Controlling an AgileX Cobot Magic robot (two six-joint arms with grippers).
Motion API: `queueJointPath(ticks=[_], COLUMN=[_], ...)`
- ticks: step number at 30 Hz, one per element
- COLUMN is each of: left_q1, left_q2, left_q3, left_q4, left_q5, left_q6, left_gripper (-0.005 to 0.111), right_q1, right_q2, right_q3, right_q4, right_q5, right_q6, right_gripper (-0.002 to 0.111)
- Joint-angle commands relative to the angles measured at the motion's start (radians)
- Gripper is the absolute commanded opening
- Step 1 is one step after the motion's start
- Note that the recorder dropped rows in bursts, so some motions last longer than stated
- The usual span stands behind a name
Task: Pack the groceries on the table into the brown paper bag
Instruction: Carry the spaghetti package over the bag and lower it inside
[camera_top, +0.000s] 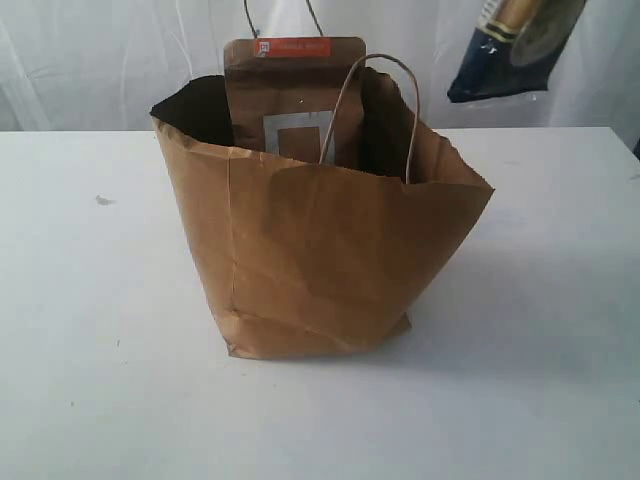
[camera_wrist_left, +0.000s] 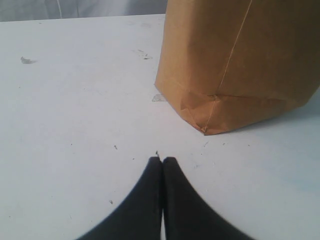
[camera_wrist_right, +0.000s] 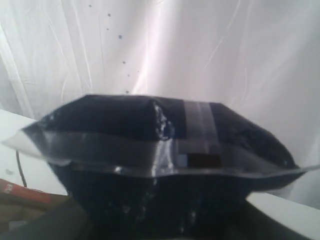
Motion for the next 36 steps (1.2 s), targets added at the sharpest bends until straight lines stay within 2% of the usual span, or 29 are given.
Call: queueJointPath(ticks=[1,17,25,36], left_q1=[0.003,0.003,0.003,0.003], left_q2=[-0.005,-0.005,-0.005,-0.005], left_q3=[0.003,0.003,0.003,0.003], left_q4=[-0.004,-0.004,-0.004,-0.004], left_q5=[0.004,0.004,0.004,0.004], left_q6=[0.002,0.002,0.002,0.002], left_gripper=[0.0,0.0,0.0,0.0], right_q1=[0.064,0.269,0.316,0.317], right_q2=[0.016,0.062,0.109,0.213], right_q3=[-0.063,-0.12,-0.12,-0.12], right_q4=[0.028,0.024,0.028,-0.004], right_q5=[-0.078,-0.045,-0.003,0.083], right_q6=[-0.007,-0.06,-0.068,-0.068], right_gripper=[0.0,0.0,0.0,0.0])
